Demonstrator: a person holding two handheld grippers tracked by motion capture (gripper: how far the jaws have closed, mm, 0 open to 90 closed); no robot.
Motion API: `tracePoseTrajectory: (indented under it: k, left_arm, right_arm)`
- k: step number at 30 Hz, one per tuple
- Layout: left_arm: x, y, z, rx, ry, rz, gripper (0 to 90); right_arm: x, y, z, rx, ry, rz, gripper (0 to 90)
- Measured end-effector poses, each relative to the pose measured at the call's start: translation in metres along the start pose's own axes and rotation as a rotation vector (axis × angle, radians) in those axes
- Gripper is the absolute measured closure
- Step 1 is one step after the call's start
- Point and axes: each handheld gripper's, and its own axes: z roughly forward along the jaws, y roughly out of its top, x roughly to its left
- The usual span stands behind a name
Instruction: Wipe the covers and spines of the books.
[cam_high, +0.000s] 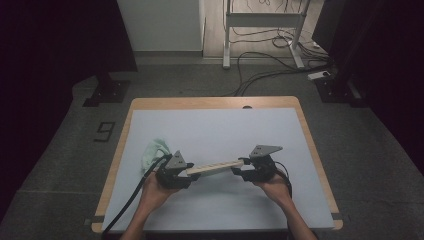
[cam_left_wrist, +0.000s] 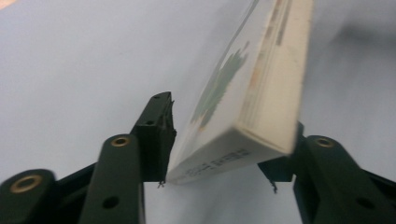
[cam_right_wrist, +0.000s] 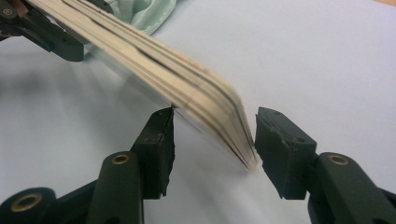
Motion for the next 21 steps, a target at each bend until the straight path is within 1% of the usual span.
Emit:
tracePoseTrajectory:
  k: [3,5,10,13,17,18,19,21]
  left_arm:
    - [-0.005,-0.003,0.001,0.015,0.001,0.0,42.1]
    - [-0.007,-0.006,0.001,0.014,0.0,-0.006,38.0]
    - [-0.011,-0.011,0.004,0.007,-0.017,-0.065,26.8]
    - [-0.015,-0.013,0.004,0.015,-0.005,-0.087,17.5]
    - [-0.02,-0.015,0.003,0.036,0.01,-0.142,6.6]
    - [-0.021,-0.016,0.003,0.037,0.01,-0.149,4.1]
    - [-0.023,-0.016,0.003,0.04,0.01,-0.158,2.4]
    - [-0.025,-0.018,0.003,0.044,0.007,-0.162,1.1]
  right_arm:
    - [0.003,-0.003,-0.003,0.022,0.006,-0.012,41.8]
    - [0.004,-0.005,-0.005,0.031,0.01,-0.011,40.0]
    - [0.007,-0.01,-0.009,0.04,0.026,0.01,34.4]
    - [0.01,-0.012,-0.011,0.049,0.032,0.019,31.2]
    - [0.014,-0.014,-0.013,0.067,0.037,0.018,29.7]
    - [0.015,-0.015,-0.013,0.07,0.04,0.018,29.1]
    - [0.016,-0.016,-0.013,0.072,0.043,0.02,28.8]
    - [0.018,-0.019,-0.013,0.075,0.05,0.025,28.4]
